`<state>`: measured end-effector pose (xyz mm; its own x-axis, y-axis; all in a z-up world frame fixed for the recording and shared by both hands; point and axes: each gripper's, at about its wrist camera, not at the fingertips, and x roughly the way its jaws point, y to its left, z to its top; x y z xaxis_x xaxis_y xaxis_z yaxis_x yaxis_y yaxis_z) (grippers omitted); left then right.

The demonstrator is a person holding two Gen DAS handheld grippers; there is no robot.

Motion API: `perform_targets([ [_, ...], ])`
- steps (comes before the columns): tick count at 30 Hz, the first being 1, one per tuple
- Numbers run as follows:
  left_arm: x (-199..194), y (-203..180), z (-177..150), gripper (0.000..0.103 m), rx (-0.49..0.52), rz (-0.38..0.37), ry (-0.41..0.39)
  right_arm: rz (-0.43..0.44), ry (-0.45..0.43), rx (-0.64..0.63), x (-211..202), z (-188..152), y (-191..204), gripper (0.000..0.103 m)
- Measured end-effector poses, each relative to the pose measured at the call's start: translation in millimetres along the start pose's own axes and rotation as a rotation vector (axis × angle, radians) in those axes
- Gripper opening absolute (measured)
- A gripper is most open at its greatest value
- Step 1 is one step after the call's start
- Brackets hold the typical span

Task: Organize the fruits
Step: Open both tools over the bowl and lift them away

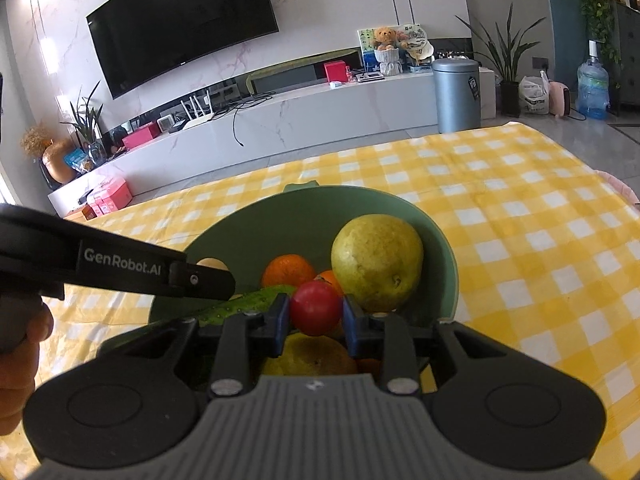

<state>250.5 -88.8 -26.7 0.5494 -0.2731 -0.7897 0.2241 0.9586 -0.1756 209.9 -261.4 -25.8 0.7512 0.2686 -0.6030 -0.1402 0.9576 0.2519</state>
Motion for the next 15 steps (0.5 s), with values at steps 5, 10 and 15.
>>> perform_targets([
  [5,-3,-1,0,0.041,0.010,0.014,-0.013,0.005,-0.028,0.017,-3,2,-3,0.037],
  [10,-21,-1,1,0.049,0.009,0.005,-0.050,0.006,-0.088,0.042,-15,3,-5,0.042],
  [15,-61,-5,-2,0.058,0.041,0.009,-0.135,0.009,-0.188,0.083,-41,4,-7,0.064],
])
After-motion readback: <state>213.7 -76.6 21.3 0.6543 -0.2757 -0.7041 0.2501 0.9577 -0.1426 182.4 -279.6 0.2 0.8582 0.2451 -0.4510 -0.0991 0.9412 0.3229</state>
